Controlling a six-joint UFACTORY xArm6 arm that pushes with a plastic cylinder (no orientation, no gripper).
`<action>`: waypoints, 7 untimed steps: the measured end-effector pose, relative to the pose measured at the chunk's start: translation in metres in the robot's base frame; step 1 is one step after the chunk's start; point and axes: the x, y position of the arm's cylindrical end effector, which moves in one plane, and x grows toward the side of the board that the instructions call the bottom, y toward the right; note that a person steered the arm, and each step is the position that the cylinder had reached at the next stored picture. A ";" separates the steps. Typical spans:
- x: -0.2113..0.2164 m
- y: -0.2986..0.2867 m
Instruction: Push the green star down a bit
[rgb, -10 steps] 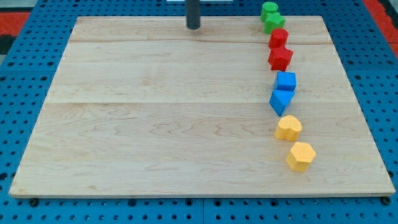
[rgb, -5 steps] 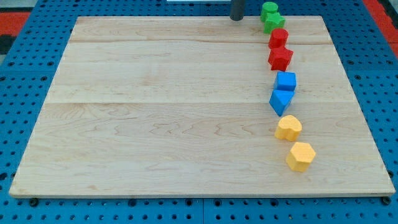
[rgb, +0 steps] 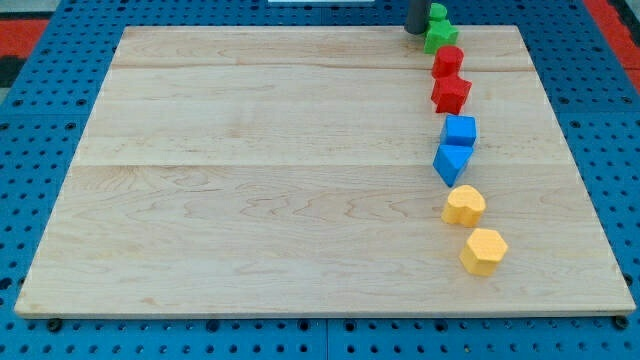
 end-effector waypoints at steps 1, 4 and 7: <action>0.013 0.000; 0.029 0.001; 0.030 -0.020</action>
